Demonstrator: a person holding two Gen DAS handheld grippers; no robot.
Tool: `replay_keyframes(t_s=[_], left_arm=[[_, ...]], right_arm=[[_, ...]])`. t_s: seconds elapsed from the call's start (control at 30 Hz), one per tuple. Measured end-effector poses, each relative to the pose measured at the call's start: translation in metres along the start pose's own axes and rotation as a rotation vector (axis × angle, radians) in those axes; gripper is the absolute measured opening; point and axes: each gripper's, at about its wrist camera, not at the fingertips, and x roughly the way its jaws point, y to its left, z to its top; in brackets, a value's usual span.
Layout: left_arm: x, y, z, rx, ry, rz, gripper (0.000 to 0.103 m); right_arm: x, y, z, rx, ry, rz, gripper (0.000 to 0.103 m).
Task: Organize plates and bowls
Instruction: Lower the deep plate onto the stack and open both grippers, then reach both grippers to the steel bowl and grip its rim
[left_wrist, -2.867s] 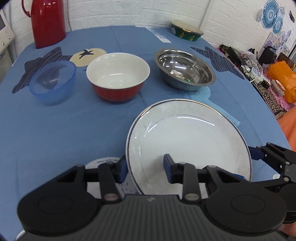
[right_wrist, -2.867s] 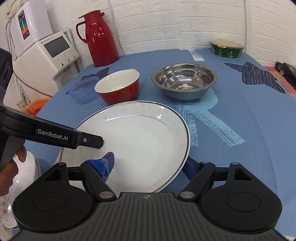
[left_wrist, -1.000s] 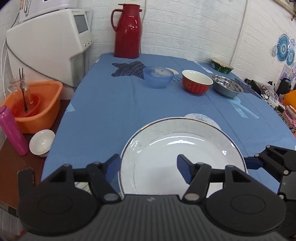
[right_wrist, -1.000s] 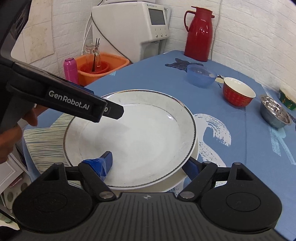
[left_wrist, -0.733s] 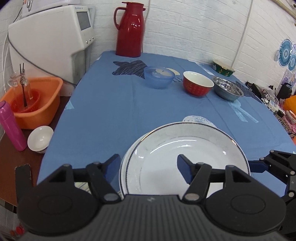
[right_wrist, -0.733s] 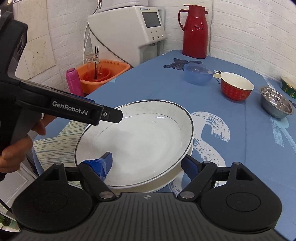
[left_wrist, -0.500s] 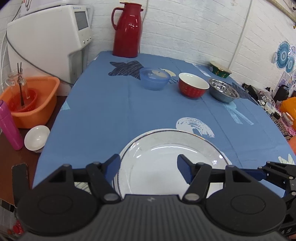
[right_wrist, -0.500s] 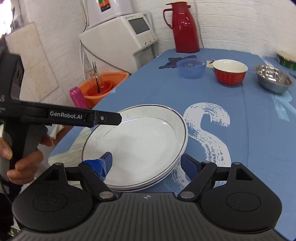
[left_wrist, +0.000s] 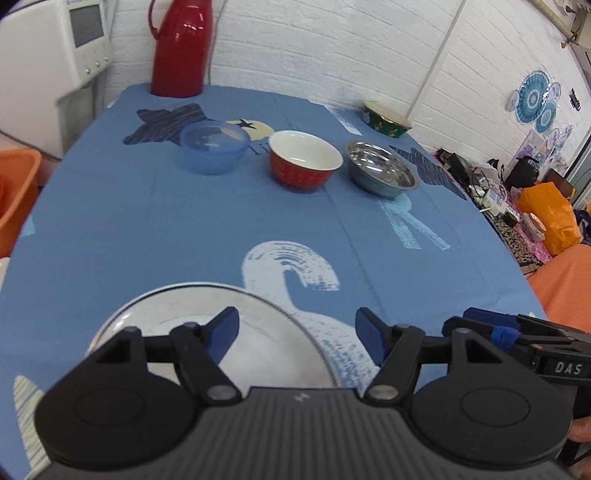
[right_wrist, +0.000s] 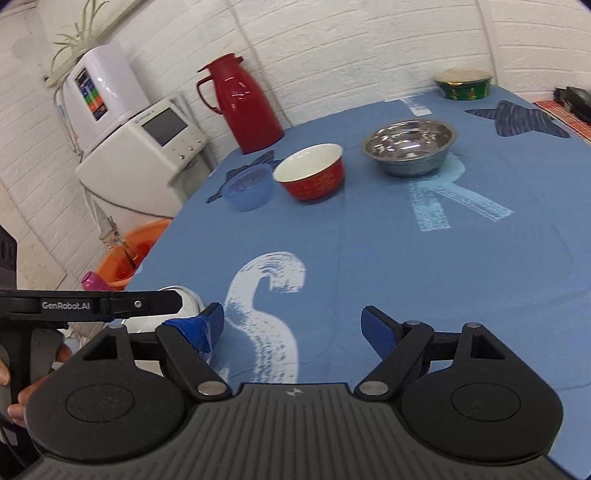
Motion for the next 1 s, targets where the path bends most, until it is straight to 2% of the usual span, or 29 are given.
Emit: replay_keyframes(t_s=[0.13, 0.23, 0.4, 0.47, 0.57, 0.67, 0.73, 0.8, 0.93, 1.0], left_arm=[[0.044, -0.024, 0.032, -0.082, 0.078, -0.067, 0.068], [0.083, -0.043, 0.063, -0.179, 0.118, -0.103, 0.068], [0.149, -0.064, 0.107, -0.415, 0.113, -0.106, 0.068], [0.171, -0.068, 0.119, -0.505, 0.1, -0.087, 0.068], [0.195, -0.074, 0.129, -0.582, 0.068, -0.052, 0.068], [0.212, -0.082, 0.136, -0.609, 0.024, -0.003, 0.068], [0.22, -0.085, 0.138, -0.611, 0.021, 0.05, 0.068], [0.23, -0.086, 0.138, -0.632, 0.029, 0.07, 0.068], [0.241, -0.088, 0.138, -0.635, 0.019, 0.1, 0.068], [0.244, -0.091, 0.141, -0.619, 0.006, 0.13, 0.067]], right_arm=[[0.01, -0.035, 0.03, -0.005, -0.028, -0.061, 0.068], [0.027, -0.064, 0.065, -0.008, -0.05, -0.133, 0.068], [0.071, -0.113, 0.133, -0.015, -0.057, -0.243, 0.068], [0.095, -0.13, 0.157, -0.018, -0.043, -0.265, 0.068], [0.131, -0.15, 0.181, -0.017, -0.016, -0.275, 0.068], [0.16, -0.158, 0.192, -0.038, 0.025, -0.268, 0.068], [0.179, -0.158, 0.195, -0.085, 0.066, -0.291, 0.068], [0.194, -0.157, 0.196, -0.13, 0.094, -0.308, 0.068], [0.208, -0.15, 0.194, -0.233, 0.11, -0.289, 0.068], [0.217, -0.144, 0.194, -0.275, 0.127, -0.321, 0.068]])
